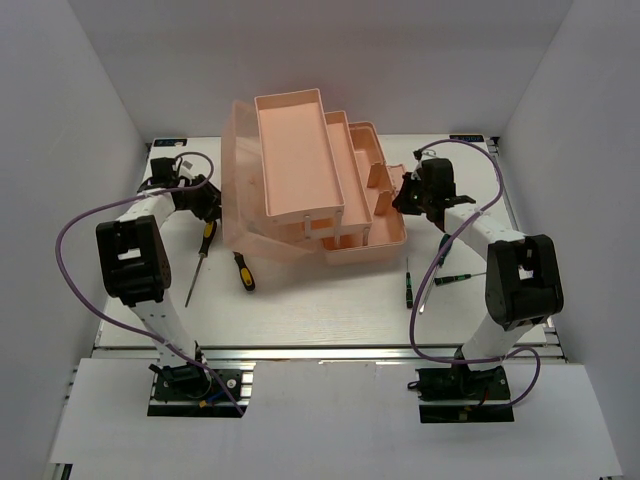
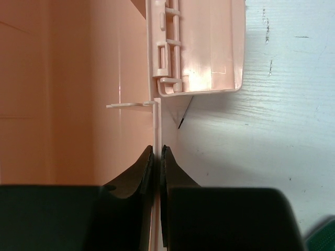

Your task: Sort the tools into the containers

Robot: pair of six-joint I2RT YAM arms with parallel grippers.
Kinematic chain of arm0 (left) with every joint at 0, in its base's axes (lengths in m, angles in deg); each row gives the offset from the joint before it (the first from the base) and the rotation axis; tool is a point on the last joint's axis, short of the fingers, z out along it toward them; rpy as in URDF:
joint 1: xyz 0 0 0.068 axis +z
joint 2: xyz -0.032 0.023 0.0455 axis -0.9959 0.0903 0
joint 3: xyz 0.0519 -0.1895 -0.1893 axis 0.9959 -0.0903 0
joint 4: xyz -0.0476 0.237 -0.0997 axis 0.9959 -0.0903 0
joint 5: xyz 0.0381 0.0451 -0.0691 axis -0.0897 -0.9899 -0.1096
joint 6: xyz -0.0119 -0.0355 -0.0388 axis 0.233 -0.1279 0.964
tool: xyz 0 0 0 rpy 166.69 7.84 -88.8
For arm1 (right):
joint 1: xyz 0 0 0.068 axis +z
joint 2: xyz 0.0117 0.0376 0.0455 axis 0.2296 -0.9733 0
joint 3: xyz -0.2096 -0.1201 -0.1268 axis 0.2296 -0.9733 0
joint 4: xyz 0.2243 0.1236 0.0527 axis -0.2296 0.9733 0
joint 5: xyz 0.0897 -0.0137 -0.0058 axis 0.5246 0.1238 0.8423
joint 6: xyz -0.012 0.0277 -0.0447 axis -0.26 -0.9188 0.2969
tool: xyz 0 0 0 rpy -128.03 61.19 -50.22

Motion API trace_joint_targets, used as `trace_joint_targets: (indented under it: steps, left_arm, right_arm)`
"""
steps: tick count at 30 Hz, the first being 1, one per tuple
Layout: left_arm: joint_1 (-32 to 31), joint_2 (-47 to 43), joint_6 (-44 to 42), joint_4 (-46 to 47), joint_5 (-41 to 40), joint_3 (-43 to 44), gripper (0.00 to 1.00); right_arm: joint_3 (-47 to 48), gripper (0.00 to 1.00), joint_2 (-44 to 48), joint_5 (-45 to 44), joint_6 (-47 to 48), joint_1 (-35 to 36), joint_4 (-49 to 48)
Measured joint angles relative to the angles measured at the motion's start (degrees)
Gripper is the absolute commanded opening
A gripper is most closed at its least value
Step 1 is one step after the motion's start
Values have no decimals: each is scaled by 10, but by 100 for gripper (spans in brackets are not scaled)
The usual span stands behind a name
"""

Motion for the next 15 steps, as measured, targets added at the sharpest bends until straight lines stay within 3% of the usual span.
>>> trace_joint_targets:
  steps: [15]
  left_arm:
    - [1, 27, 22, 19, 5, 15, 48]
  right_arm:
    - [0, 0, -1, 0, 15, -38, 0]
